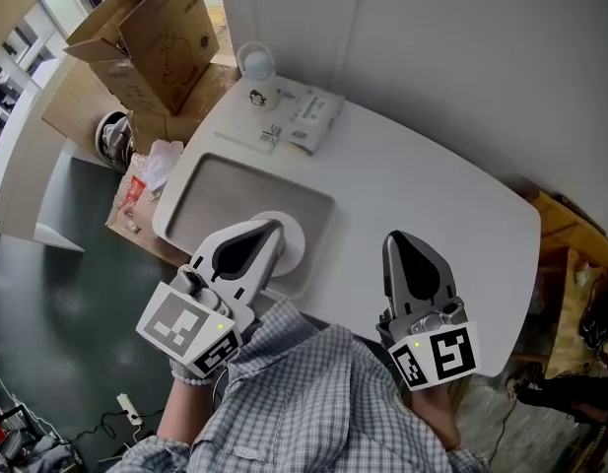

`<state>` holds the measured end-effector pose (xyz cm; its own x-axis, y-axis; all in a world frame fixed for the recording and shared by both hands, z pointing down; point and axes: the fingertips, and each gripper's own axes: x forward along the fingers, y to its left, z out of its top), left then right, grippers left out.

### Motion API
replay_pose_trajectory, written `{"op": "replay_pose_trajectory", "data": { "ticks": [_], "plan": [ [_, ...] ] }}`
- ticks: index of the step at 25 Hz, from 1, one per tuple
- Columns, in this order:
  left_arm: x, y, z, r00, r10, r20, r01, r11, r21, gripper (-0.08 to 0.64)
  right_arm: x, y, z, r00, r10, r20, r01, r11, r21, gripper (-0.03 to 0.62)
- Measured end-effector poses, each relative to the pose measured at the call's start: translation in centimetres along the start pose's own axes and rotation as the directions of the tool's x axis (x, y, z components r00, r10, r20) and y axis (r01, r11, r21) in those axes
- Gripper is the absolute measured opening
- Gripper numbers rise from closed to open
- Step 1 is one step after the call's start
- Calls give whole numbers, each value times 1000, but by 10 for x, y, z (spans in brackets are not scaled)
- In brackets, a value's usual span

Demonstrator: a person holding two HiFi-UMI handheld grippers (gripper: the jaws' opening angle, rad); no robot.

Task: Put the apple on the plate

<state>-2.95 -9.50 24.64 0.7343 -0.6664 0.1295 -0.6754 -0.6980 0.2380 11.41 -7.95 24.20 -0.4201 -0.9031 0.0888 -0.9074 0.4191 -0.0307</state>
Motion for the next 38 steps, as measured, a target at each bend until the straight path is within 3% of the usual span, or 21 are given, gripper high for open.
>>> {"op": "replay_pose_trajectory", "data": {
  "ticks": [38],
  "plan": [
    [4, -4, -12, 999, -29, -27, 28, 999, -39, 8, 6, 9, -5, 999, 27, -22, -28, 999, -24, 21]
  ]
}}
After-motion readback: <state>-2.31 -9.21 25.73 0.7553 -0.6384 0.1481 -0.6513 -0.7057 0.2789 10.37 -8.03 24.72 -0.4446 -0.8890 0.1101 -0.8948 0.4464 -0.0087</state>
